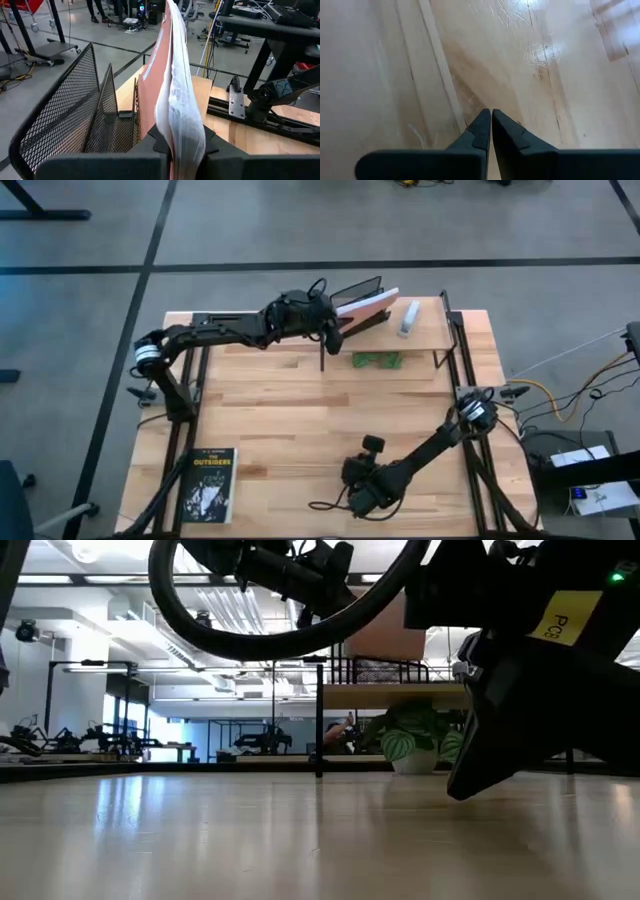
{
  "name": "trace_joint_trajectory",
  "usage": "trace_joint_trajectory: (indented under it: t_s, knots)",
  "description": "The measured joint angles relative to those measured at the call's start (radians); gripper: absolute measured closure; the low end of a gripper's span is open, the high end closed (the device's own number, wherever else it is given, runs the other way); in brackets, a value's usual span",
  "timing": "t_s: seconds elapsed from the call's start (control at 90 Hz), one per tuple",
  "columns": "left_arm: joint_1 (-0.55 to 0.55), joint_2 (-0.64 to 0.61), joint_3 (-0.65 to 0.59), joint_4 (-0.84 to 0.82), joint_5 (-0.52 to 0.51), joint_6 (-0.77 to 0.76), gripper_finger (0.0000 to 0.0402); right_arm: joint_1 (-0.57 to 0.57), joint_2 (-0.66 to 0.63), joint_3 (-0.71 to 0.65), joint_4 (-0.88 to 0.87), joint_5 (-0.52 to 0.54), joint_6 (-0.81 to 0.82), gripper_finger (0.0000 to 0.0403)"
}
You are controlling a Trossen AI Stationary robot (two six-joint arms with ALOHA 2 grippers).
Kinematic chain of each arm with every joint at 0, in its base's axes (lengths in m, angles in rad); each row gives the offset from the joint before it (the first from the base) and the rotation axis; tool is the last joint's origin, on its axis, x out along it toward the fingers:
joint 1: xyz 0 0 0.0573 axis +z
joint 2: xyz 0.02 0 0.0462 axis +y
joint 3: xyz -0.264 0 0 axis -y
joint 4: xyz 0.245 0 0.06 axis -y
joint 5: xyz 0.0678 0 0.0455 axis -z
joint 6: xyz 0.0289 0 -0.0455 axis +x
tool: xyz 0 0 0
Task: Stock shelves
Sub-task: Put the pink notebook into the black desk organizer on the shelf
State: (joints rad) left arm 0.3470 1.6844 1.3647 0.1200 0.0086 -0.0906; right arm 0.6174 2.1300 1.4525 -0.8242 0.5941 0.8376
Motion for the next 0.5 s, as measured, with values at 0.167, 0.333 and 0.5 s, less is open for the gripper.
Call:
trace_joint_trajectory:
  t_s: [0.167,0.333,0.5]
  knots:
    - [0.000,0.000,0.000,-0.001,-0.002,0.017,0.0342,0.000,0.000,0.000,0.000,0.000,-0.002,0.0403]
    - [0.000,0.000,0.000,-0.007,-0.002,0.019,0.0294,0.000,0.000,0.000,0.002,0.001,-0.003,0.0403]
    - [0.000,0.000,0.000,-0.016,-0.002,0.020,0.0266,0.000,0.000,0.000,0.003,0.001,-0.004,0.0403]
